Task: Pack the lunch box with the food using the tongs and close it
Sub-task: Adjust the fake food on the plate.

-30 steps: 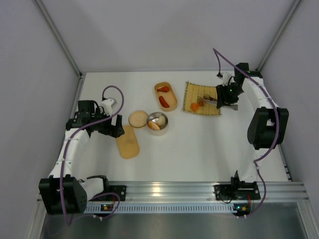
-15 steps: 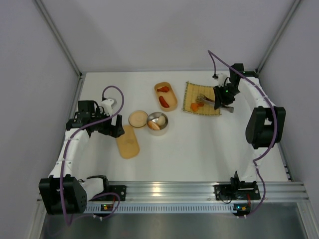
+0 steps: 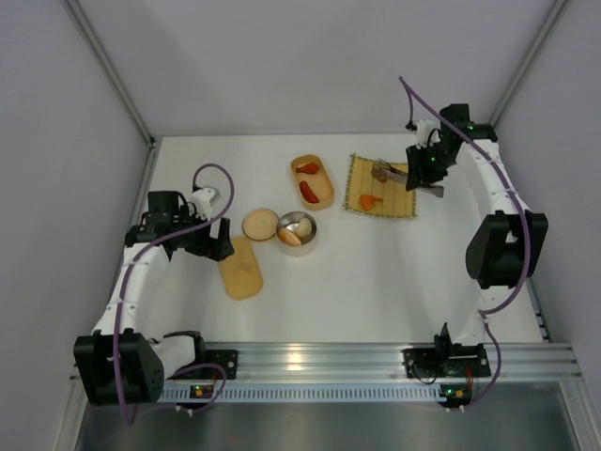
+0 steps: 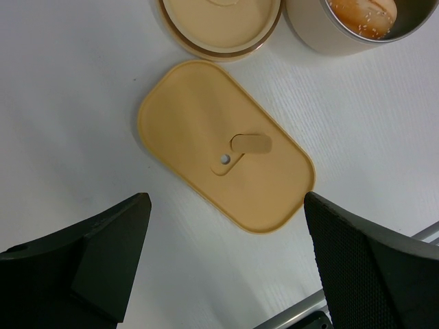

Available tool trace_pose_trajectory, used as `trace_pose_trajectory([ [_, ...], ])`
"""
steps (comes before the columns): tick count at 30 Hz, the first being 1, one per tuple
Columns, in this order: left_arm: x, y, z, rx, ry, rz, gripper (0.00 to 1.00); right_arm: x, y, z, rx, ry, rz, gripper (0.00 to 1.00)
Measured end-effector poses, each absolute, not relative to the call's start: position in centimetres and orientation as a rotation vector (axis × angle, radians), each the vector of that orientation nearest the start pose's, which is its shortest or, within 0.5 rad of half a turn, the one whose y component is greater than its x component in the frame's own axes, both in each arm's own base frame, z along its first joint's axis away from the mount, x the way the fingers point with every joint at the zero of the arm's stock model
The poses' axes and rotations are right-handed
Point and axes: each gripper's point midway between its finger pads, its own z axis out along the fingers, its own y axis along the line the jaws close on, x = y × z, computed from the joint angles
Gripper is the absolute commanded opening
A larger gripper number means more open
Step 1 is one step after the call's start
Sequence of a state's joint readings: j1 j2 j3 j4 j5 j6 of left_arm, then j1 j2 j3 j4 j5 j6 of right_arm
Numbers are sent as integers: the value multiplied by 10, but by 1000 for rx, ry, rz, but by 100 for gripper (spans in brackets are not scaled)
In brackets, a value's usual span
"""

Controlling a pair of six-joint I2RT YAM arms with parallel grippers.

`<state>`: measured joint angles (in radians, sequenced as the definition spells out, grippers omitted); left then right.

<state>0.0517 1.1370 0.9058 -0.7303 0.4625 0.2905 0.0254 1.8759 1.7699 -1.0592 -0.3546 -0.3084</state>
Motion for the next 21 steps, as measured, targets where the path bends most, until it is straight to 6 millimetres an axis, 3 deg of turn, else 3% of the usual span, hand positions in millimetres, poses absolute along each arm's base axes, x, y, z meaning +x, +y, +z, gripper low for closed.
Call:
trace_pose_trajectory([
  [5, 269, -54, 140, 469, 2386, -430, 98, 410, 84, 195, -564, 2513, 403, 0],
  [9, 270, -54, 140, 469, 2383, -429, 98, 409, 128, 210, -651, 2444, 449, 0],
  [16, 273, -54, 138, 464, 2384, -431, 98, 411, 201, 206, -793, 2380, 508, 0],
  [21, 274, -53, 137, 463, 2390, -430, 98, 423, 230, 181, -845, 2392, 502, 0],
])
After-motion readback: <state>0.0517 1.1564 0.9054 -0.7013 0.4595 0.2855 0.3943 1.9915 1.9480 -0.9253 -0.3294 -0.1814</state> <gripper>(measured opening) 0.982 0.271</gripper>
